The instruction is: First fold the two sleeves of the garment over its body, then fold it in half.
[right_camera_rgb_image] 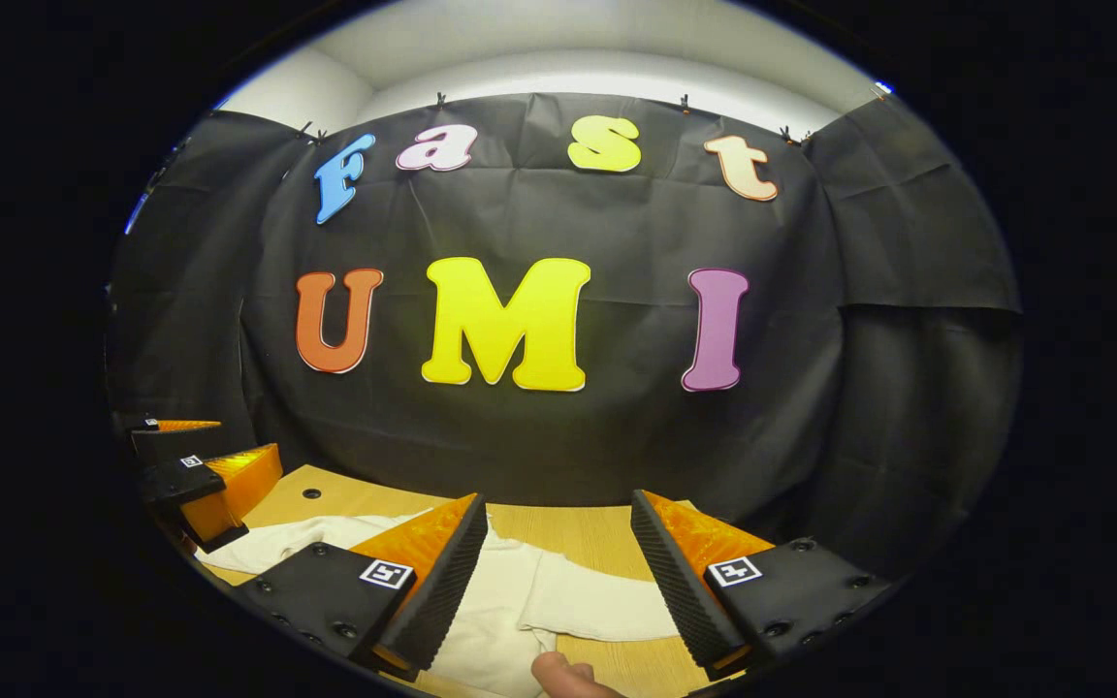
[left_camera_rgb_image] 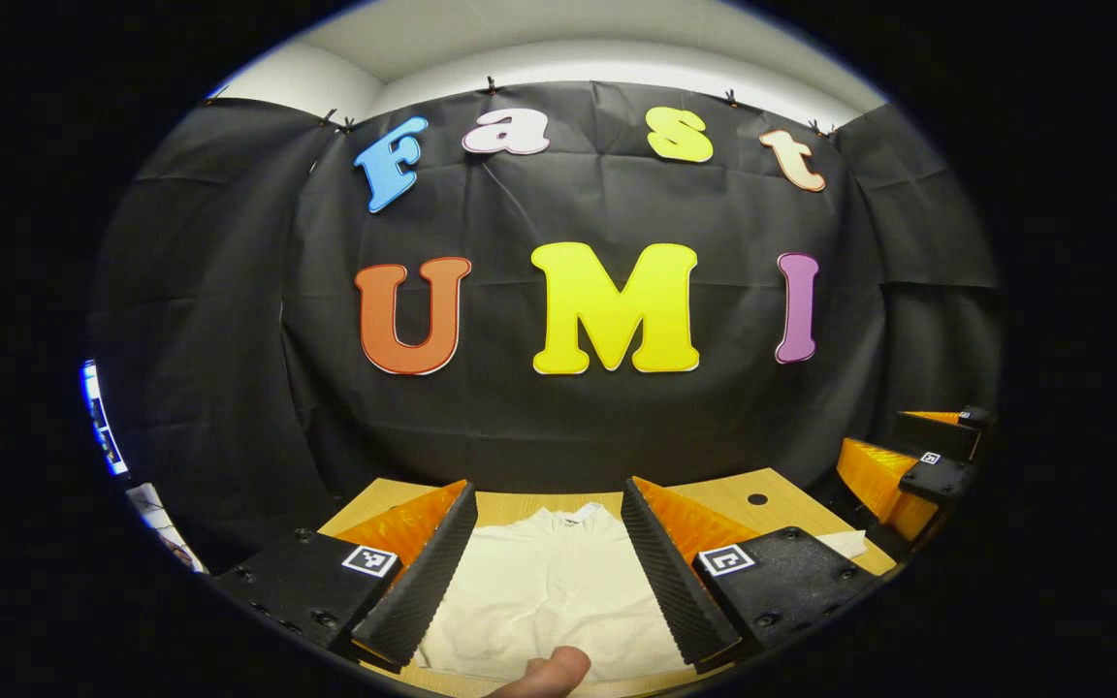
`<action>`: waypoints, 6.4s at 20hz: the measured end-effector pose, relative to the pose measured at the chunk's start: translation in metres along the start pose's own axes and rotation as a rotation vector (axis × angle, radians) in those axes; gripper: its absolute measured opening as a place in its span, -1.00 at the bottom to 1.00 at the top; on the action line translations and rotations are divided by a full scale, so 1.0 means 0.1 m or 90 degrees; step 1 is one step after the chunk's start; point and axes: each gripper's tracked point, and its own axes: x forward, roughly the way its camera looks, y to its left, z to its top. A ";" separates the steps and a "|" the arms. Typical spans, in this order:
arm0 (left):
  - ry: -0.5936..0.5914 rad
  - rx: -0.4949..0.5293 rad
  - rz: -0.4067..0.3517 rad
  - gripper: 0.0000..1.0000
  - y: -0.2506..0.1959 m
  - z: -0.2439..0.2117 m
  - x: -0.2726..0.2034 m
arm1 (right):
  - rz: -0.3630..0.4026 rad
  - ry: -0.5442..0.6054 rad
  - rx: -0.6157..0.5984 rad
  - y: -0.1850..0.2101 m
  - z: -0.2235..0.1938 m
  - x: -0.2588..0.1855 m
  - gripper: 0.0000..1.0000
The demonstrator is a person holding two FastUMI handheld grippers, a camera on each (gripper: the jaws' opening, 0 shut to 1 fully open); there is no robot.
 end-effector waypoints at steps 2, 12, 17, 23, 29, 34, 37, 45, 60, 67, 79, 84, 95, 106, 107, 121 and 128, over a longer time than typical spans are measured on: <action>0.001 0.001 -0.001 0.93 -0.03 0.00 0.02 | -0.004 0.006 0.004 -0.05 -0.03 0.05 0.88; 0.026 0.024 -0.007 0.93 -0.39 -0.08 0.04 | -0.153 0.101 0.044 -1.42 -1.08 0.52 0.84; 0.063 0.018 -0.022 0.93 -0.74 -0.23 0.00 | -0.252 0.215 0.047 -2.48 -2.04 0.70 0.88; 0.071 0.068 0.011 0.94 -1.08 -0.25 0.08 | -0.292 0.391 0.104 -3.18 -3.20 0.84 0.89; 0.085 0.071 0.037 0.99 -1.28 -0.35 0.03 | -0.312 0.491 0.151 -3.55 -3.75 1.03 0.88; 0.068 0.083 0.038 0.99 -1.22 -0.29 -0.04 | -0.271 0.547 0.189 -3.56 -3.94 1.19 0.89; 0.079 0.068 0.041 0.99 -1.09 -0.37 -0.11 | -0.244 0.594 0.231 -3.55 -4.03 1.21 0.75; 0.123 0.040 0.081 0.99 -0.45 -0.57 -0.31 | -0.181 0.677 0.173 -3.50 -4.02 1.31 0.10; 0.114 0.044 0.076 1.00 0.42 -0.76 -0.27 | -0.169 0.570 0.161 -2.86 -2.76 1.47 -0.74; 0.104 0.032 0.048 1.00 0.84 -0.88 -0.24 | -0.063 0.501 0.094 -1.46 -1.78 1.76 -0.75; 0.093 0.074 0.096 0.99 2.07 -0.99 -0.29 | 0.178 0.455 0.002 2.01 -1.29 2.12 -0.75; 0.100 0.059 0.099 1.00 2.33 -1.13 -0.26 | 0.225 0.495 -0.056 3.02 -1.72 2.15 -0.75; 0.143 0.028 0.187 0.99 2.85 -1.49 -0.36 | 0.246 0.578 -0.082 4.19 -2.87 2.45 -0.70; 0.171 0.011 0.279 1.00 3.16 -1.58 -0.47 | 0.278 0.518 -0.049 3.79 -2.18 2.18 0.98; 0.175 0.007 0.288 1.00 3.19 -1.59 -0.47 | 0.286 0.505 -0.054 3.66 -2.05 2.12 0.98; 0.324 -0.146 0.520 0.99 3.98 -2.68 -0.85 | 0.247 0.458 -0.016 1.79 -1.55 1.02 0.96; 0.428 -0.242 0.570 1.00 4.20 -3.46 -1.07 | 0.228 0.509 0.001 1.73 -1.81 0.70 0.98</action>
